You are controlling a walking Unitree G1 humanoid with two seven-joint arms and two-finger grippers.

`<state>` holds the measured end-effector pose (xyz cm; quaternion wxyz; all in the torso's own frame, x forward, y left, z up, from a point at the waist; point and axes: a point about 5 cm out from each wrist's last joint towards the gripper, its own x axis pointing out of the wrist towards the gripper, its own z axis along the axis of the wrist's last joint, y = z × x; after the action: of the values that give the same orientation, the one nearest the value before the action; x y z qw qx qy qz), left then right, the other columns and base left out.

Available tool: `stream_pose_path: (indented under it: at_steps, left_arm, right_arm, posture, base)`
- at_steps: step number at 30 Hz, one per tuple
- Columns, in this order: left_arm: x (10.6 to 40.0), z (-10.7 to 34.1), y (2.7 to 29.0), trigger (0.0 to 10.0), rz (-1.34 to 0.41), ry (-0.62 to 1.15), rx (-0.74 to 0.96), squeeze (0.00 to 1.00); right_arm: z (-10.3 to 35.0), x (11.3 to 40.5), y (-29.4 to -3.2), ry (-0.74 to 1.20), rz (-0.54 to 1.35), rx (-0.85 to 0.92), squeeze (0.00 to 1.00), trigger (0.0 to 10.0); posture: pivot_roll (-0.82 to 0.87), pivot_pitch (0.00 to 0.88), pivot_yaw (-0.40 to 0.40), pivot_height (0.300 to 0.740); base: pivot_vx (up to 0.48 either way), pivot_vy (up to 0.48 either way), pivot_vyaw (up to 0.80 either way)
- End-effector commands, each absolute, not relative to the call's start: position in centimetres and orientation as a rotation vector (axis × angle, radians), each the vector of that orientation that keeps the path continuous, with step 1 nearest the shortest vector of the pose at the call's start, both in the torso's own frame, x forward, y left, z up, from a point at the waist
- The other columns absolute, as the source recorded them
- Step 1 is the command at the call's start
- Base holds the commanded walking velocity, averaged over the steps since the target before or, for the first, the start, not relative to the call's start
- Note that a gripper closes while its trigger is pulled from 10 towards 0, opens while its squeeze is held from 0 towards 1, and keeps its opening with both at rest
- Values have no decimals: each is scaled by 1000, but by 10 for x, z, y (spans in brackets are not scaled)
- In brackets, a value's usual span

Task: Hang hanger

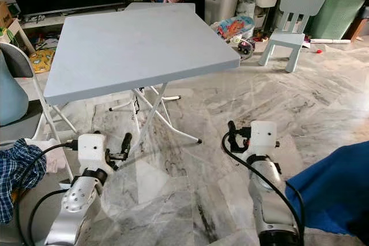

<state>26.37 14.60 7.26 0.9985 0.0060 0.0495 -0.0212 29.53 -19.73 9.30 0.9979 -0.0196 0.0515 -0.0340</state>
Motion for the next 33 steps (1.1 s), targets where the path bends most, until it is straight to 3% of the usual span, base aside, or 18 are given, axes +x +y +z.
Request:
stream_pose_path:
  at_steps: [1, 11, 33]
  left_arm:
    - [264, 79, 144, 10000, -61, 78, -2, 0]
    - [264, 83, 131, 10000, -136, 63, -38, 0]
    - [264, 77, 124, 10000, -188, 109, -34, 0]
  right_arm:
    - [102, 300, -192, 76, -45, -43, 0, 10000]
    - [100, 296, -186, 92, -16, -33, 0, 10000]
    - [101, 295, -186, 101, -27, -73, 0, 10000]
  posture:
    - [26, 0, 8, 740]
    - [2, 0, 1, 740]
    - [-8, 0, 1, 740]
  base:
    - [0, 0, 0]
    - [210, 0, -643]
    - [331, 345, -793]
